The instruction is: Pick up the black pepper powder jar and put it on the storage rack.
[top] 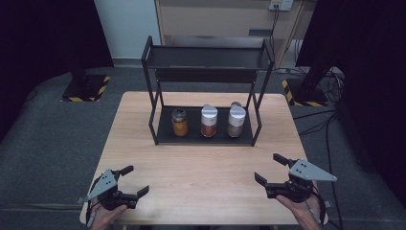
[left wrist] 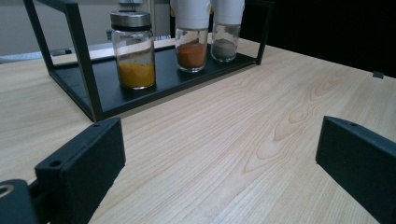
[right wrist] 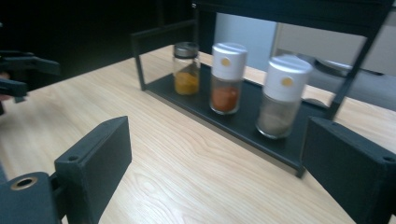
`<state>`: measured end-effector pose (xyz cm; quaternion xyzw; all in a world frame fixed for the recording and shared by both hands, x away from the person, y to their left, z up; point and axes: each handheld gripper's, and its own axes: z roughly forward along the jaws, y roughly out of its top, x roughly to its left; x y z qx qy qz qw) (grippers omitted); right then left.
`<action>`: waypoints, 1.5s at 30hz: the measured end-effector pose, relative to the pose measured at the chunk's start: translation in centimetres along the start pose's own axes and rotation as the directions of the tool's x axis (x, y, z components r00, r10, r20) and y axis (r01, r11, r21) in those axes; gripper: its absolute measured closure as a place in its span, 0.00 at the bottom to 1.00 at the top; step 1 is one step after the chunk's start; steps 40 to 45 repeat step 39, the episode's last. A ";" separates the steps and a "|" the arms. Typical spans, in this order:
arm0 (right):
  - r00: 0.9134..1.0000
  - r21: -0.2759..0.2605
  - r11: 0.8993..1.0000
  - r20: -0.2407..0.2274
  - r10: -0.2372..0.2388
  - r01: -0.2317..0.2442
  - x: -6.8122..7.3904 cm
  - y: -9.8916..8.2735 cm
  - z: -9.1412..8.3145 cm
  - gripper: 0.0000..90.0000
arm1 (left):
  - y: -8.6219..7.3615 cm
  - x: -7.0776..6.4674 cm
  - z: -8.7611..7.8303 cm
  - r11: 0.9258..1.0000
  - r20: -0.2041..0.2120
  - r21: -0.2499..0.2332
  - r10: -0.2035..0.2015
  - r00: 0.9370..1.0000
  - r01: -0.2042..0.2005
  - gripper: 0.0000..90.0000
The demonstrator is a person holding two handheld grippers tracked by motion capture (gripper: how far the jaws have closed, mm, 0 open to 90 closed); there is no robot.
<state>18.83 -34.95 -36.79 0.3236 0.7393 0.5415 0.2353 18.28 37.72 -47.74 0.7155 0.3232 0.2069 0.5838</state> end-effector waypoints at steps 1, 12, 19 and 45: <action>1.000 0.003 1.000 0.015 -0.004 0.004 0.1 -0.3 -0.1 0.10 | 0.0 0.0 0.0 1.000 0.000 0.000 0.001 1.000 -0.001 0.01; 0.997 0.016 0.999 0.064 0.047 -0.048 -0.6 -3.6 -0.4 0.10 | 0.0 0.0 0.0 1.000 0.002 0.006 0.000 1.000 0.000 0.01; 0.996 0.019 0.999 0.075 0.043 -0.044 -0.7 -4.8 -0.1 0.11 | 0.0 0.1 0.0 1.000 0.002 0.004 -0.005 1.000 0.005 0.01; 0.997 0.054 0.998 0.070 0.020 -0.024 -0.6 -5.9 0.7 0.07 | 0.0 0.2 0.2 1.000 0.020 0.002 -0.002 1.000 0.002 0.01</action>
